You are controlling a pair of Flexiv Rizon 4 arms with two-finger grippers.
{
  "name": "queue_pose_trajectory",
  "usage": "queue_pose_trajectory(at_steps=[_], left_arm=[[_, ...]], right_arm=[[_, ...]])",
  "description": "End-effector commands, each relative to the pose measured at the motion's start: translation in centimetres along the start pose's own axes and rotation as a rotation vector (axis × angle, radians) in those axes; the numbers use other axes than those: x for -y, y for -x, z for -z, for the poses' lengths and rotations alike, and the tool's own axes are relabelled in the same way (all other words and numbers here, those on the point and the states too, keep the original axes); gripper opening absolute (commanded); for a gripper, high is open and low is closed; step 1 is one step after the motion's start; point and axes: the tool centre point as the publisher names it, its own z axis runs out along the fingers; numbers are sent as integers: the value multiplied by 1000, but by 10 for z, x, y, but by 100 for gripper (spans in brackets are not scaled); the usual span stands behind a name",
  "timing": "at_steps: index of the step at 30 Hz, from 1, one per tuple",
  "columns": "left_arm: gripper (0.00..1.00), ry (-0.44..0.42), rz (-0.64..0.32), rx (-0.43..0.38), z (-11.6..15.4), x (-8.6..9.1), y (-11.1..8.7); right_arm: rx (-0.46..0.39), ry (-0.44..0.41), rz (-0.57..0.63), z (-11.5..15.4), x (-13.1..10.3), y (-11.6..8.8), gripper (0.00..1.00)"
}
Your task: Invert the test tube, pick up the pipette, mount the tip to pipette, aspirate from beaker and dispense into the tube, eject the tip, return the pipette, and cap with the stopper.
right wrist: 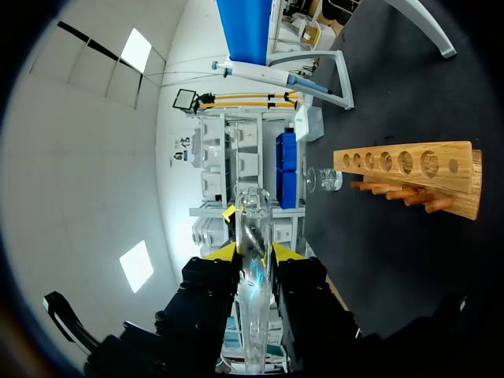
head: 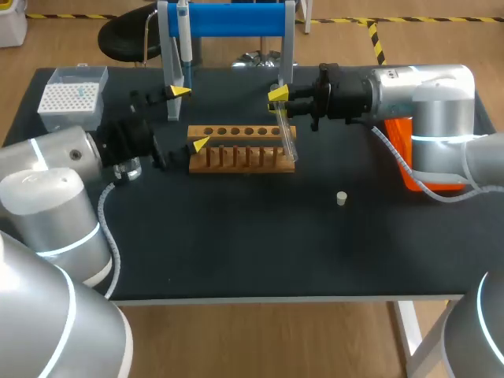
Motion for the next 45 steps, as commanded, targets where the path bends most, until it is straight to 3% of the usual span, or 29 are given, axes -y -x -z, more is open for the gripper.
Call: queue_pose_trajectory(at_steps=[1, 6, 11, 23, 31, 37, 45], left_arm=[[100, -539, -872, -101, 0, -1, -4], [100, -564, -1024, -129, -6, 8, -10], [100, -518, -1131, -216, -16, 13, -20], [100, -502, -1259, -186, -35, 25, -31], [100, -526, -1258, -168, -52, 37, -44], [100, -548, -1200, -165, -69, 42, -56], [100, -475, -1079, -217, -87, 59, -66]], right_arm=[[3, 1, 0, 0, 1, -1, 0], [3, 1, 0, 0, 1, -1, 0], [3, 1, 0, 0, 1, -1, 0], [3, 1, 0, 0, 1, -1, 0], [3, 1, 0, 0, 1, -1, 0], [3, 1, 0, 0, 1, -1, 0], [3, 1, 0, 0, 1, -1, 0]])
